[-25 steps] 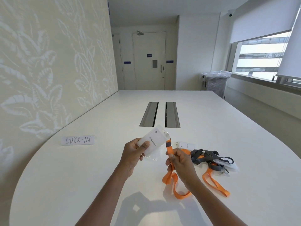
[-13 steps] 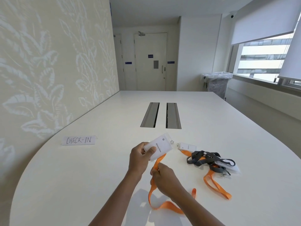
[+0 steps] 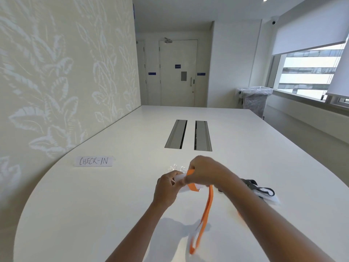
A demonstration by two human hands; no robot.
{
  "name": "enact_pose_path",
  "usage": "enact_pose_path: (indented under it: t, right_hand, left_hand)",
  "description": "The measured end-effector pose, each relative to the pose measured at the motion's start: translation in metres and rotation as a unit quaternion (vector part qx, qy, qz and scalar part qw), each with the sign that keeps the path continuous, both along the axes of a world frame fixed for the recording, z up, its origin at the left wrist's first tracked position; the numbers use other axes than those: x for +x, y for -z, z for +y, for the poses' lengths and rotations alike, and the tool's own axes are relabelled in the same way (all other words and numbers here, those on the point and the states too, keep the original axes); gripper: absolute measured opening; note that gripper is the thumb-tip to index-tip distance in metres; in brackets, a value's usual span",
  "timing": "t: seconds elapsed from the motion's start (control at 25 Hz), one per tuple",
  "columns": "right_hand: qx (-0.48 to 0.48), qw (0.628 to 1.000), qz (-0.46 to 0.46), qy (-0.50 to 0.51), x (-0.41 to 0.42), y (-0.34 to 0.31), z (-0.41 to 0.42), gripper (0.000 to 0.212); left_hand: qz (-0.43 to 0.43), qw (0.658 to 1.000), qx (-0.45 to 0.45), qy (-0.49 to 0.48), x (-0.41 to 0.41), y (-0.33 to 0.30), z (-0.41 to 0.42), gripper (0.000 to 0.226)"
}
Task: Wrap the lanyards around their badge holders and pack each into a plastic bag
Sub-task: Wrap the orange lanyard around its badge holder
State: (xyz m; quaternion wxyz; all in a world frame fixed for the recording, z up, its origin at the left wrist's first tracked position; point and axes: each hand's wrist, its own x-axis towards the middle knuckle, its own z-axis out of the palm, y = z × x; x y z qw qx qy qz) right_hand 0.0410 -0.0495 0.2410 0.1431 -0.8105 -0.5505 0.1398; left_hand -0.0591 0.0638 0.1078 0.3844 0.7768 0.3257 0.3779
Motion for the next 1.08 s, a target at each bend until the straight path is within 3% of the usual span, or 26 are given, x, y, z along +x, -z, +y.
enact_pose_path:
  t: [0.12, 0.4, 0.76, 0.88, 0.96, 1.08]
  right_hand:
    - [0.039, 0.997, -0.059, -0.01, 0.013, -0.017, 0.003, 0.022]
    - [0.133, 0.978, -0.16, 0.006, 0.031, -0.025, 0.016, 0.007]
    - [0.093, 0.986, -0.128, -0.052, 0.08, -0.033, 0.049, 0.014]
    - [0.074, 0.994, -0.064, -0.041, 0.098, -0.009, 0.05, 0.017]
    - [0.076, 0.997, 0.027, -0.011, 0.108, 0.011, 0.046, 0.014]
    - [0.075, 0.981, 0.178, 0.009, 0.113, 0.042, 0.036, 0.018]
  left_hand:
    - [0.024, 1.0, 0.007, 0.001, 0.002, 0.002, -0.002, 0.021]
    - [0.044, 0.999, 0.023, 0.016, 0.003, 0.001, -0.006, 0.019]
    - [-0.01, 0.992, 0.019, 0.124, -0.001, -0.002, -0.028, 0.011]
    - [-0.062, 0.989, 0.012, 0.132, -0.004, -0.011, -0.031, 0.013]
    - [-0.109, 0.984, 0.007, 0.139, -0.008, -0.018, -0.032, 0.007]
    - [-0.162, 0.977, 0.015, 0.136, -0.01, -0.03, -0.032, 0.016]
